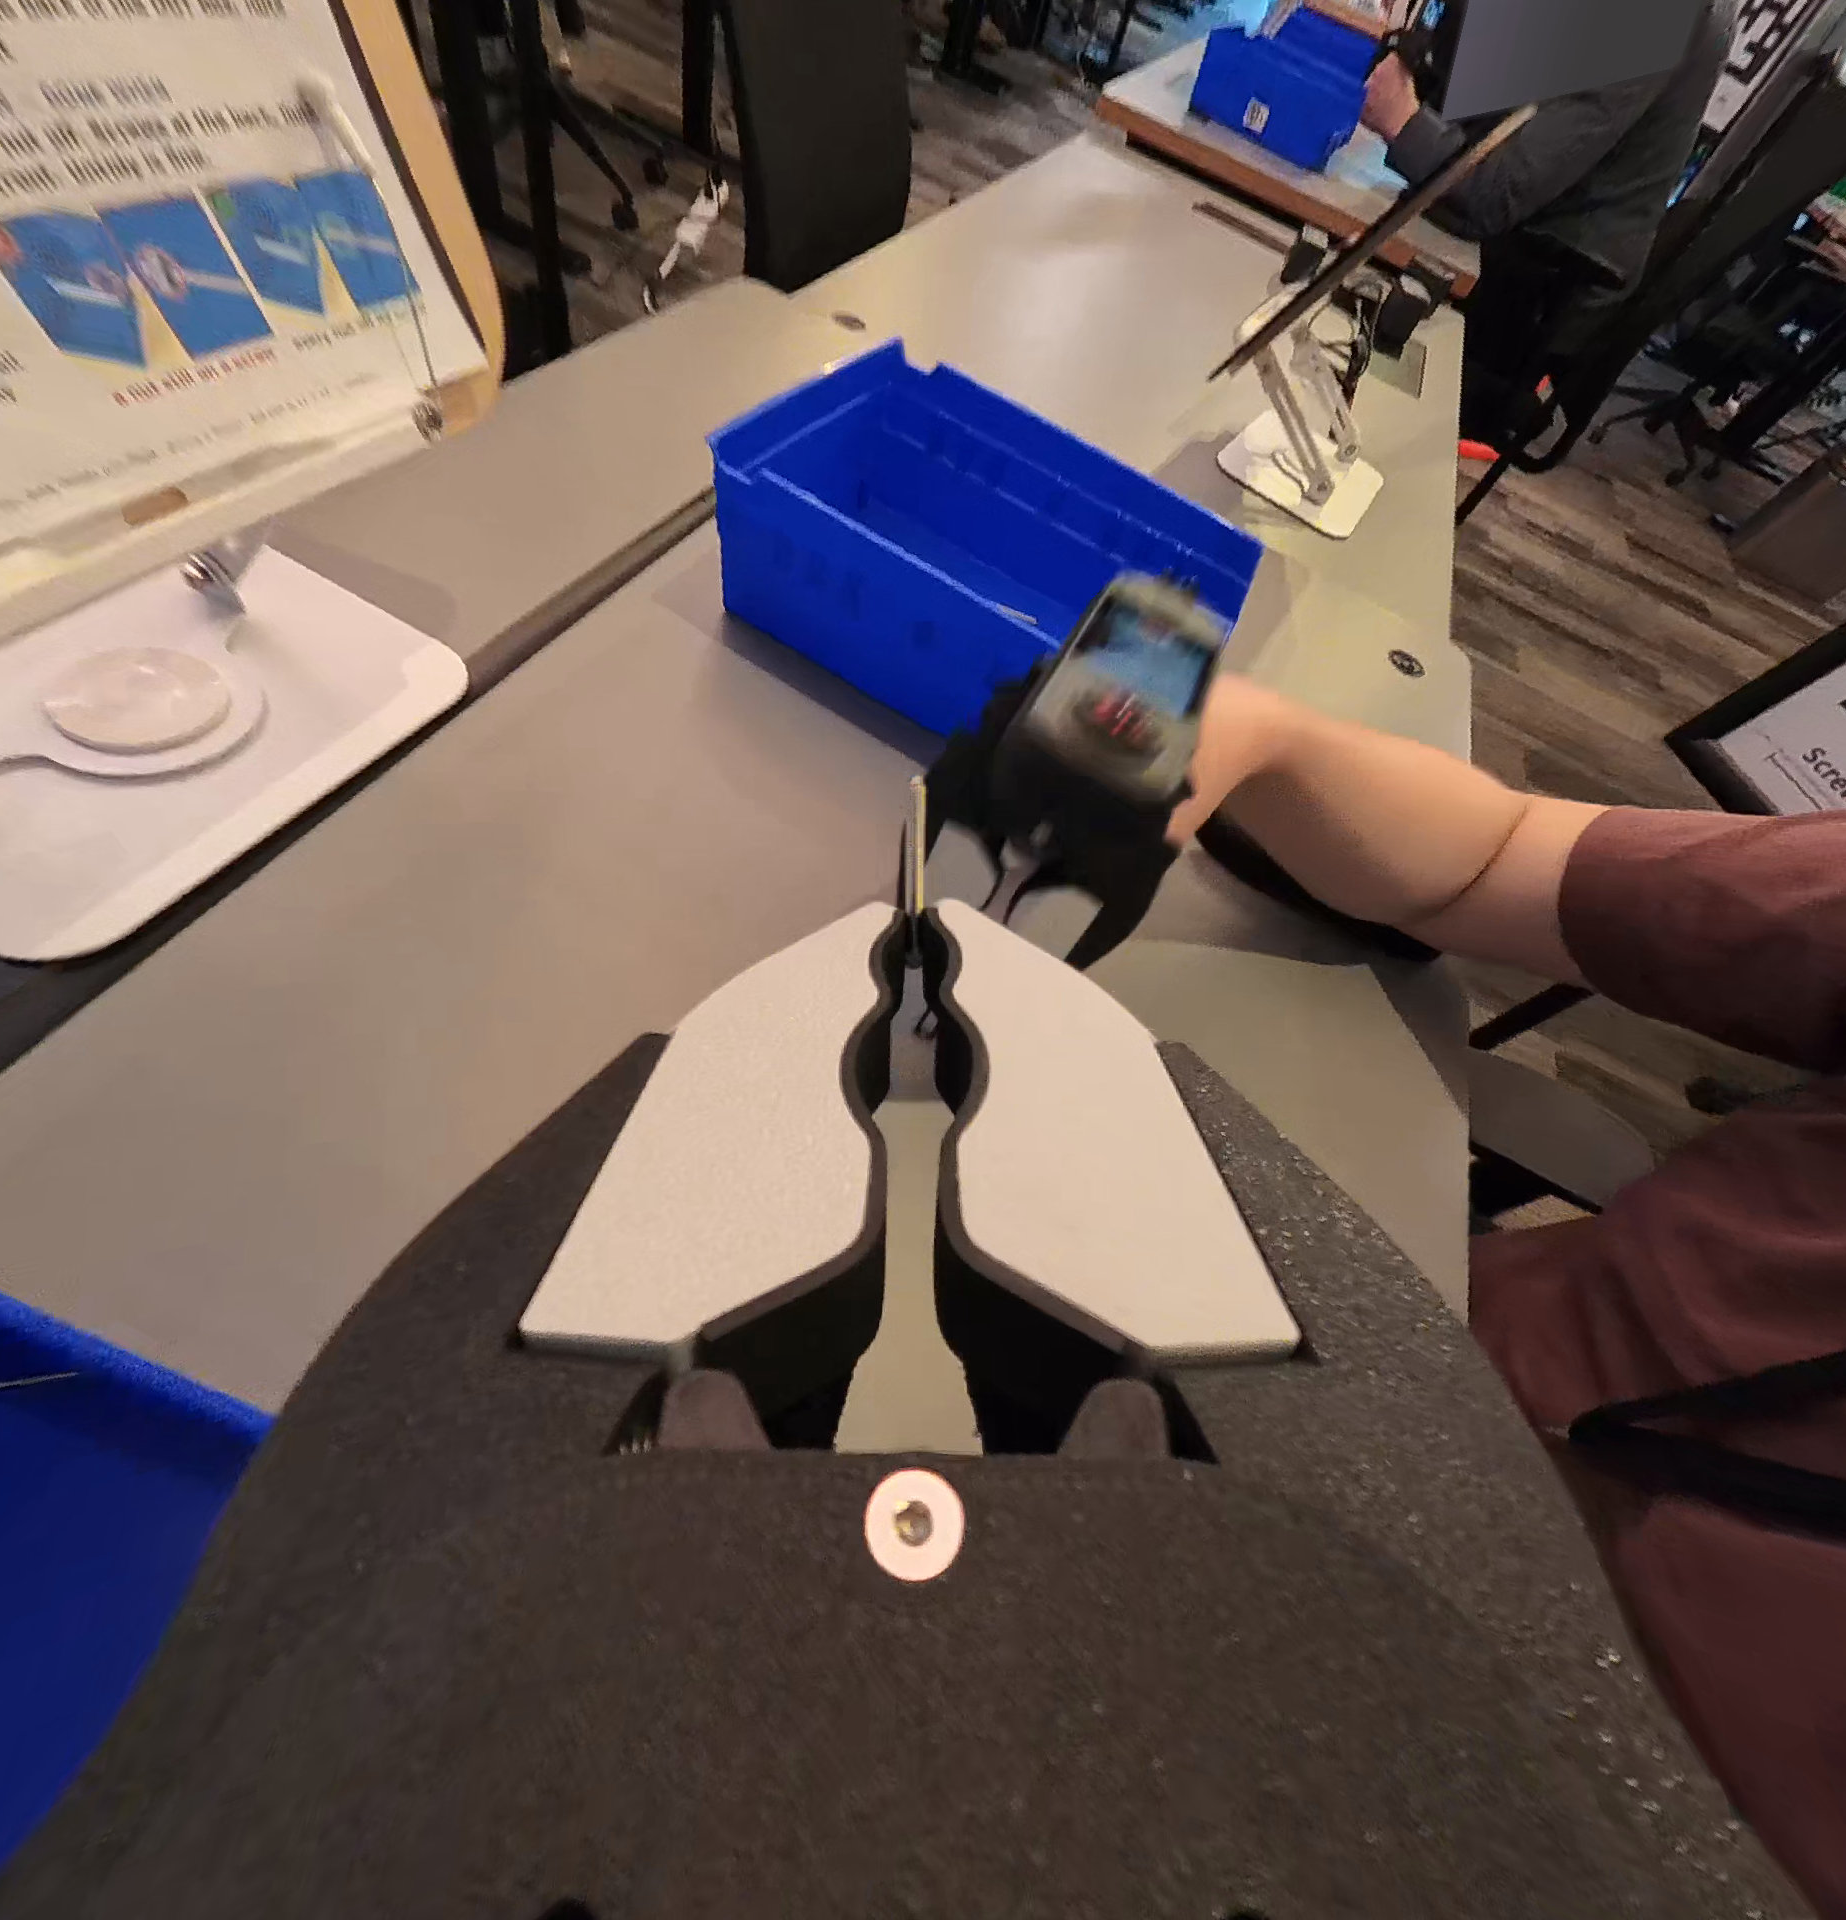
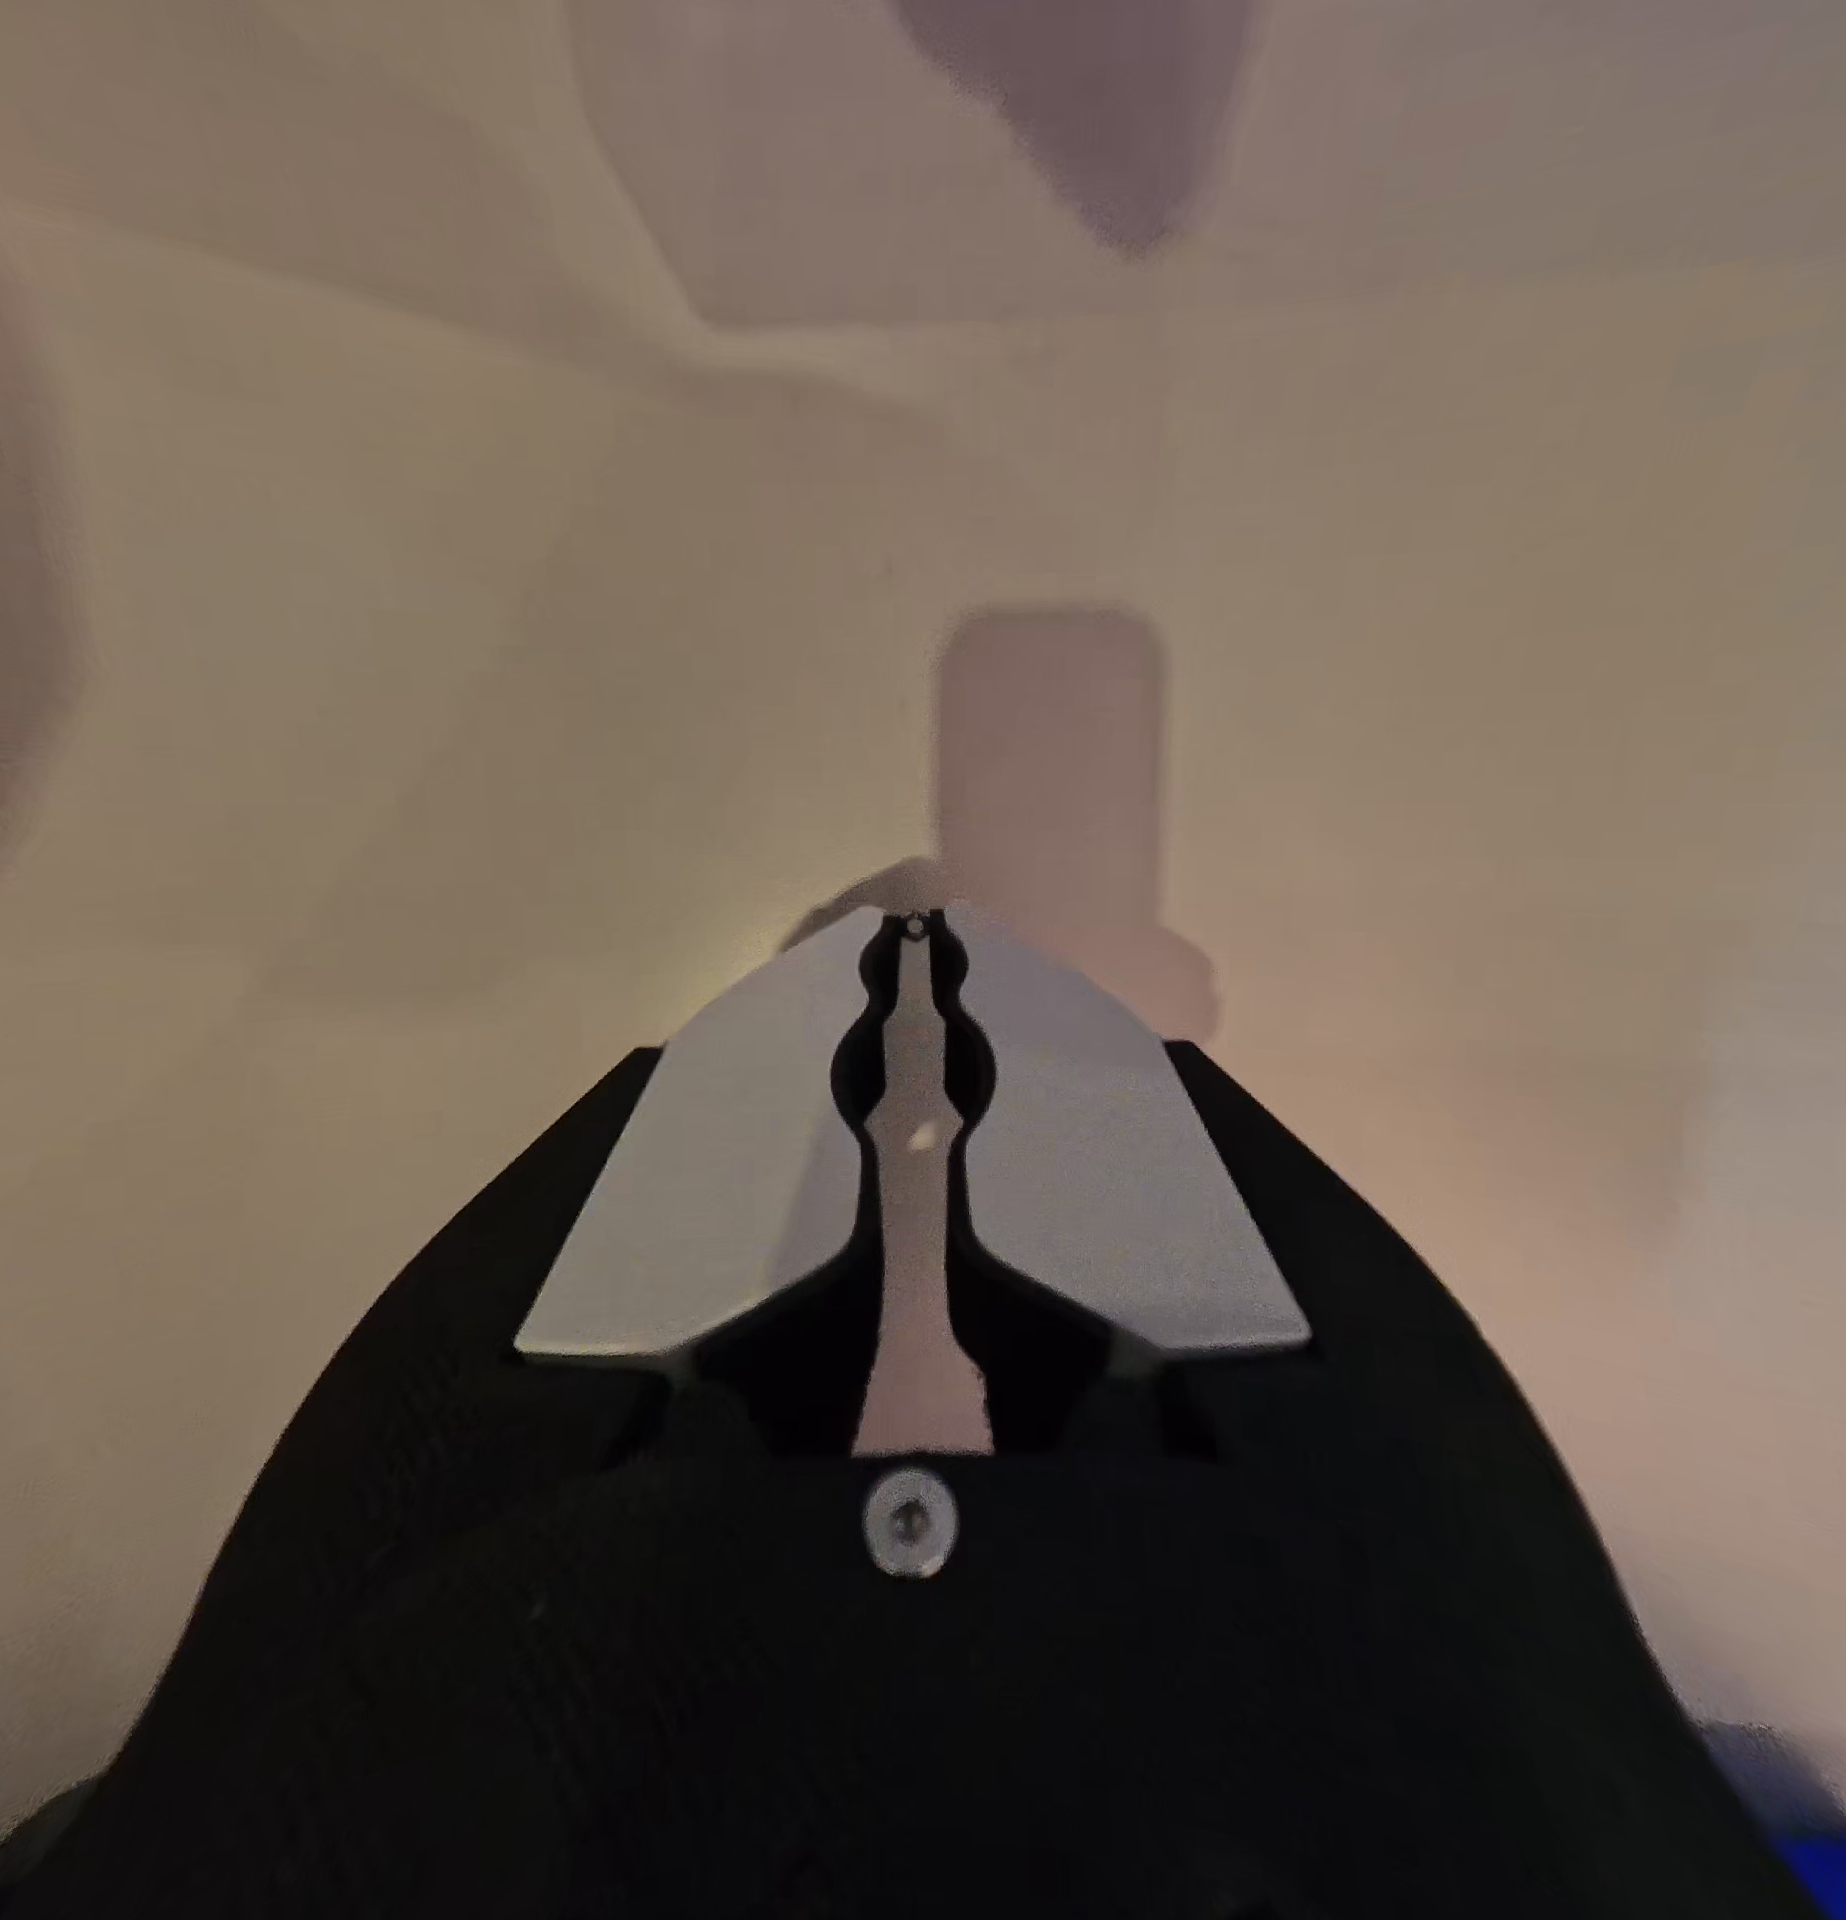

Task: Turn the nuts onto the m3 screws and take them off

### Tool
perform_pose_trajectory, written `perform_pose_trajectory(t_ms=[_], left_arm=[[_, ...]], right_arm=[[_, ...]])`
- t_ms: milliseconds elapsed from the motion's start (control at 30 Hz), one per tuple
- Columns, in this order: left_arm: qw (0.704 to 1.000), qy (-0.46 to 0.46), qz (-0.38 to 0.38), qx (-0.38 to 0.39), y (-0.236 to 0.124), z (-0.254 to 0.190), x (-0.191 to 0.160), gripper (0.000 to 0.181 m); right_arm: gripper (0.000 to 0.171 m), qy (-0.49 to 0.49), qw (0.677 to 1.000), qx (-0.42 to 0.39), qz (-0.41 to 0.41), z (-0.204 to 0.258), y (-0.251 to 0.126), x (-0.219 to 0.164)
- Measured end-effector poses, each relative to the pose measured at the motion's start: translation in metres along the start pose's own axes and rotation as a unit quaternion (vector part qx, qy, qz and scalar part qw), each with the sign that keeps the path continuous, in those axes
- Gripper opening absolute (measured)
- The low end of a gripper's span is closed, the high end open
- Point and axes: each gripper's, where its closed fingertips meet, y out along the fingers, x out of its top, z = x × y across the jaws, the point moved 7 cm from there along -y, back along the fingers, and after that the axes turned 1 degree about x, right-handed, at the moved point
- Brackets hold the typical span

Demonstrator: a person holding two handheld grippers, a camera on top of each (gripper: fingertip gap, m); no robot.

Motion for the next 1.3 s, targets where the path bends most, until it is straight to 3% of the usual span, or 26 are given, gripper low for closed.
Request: perform_pose_trajectory(t_ms=[200, 333, 633, 867, 1300], left_arm=[[0.996, 0.029, 0.087, -0.021, 0.061, 0.002, -0.022, 0.002], [0.98, 0.073, 0.18, -0.053, 0.101, -0.018, -0.043, 0.002], [0.963, 0.128, 0.218, -0.093, 0.119, -0.057, -0.05, 0.002], [0.964, 0.131, 0.21, -0.096, 0.117, -0.061, -0.047, 0.002], [0.963, 0.143, 0.206, -0.098, 0.117, -0.065, -0.047, 0.002]], right_arm=[[0.006, -0.034, 0.979, 0.058, -0.195, 0.016, -0.097, 0.011], [0.006, -0.046, 0.958, 0.087, -0.269, 0.02, -0.132, 0.003], [0.006, -0.073, 0.957, 0.094, -0.266, 0.02, -0.128, -0.003], [0.006, -0.09, 0.966, 0.084, -0.229, 0.024, -0.115, -0.001], [0.006, -0.091, 0.964, 0.092, -0.232, 0.024, -0.114, -0.001]])
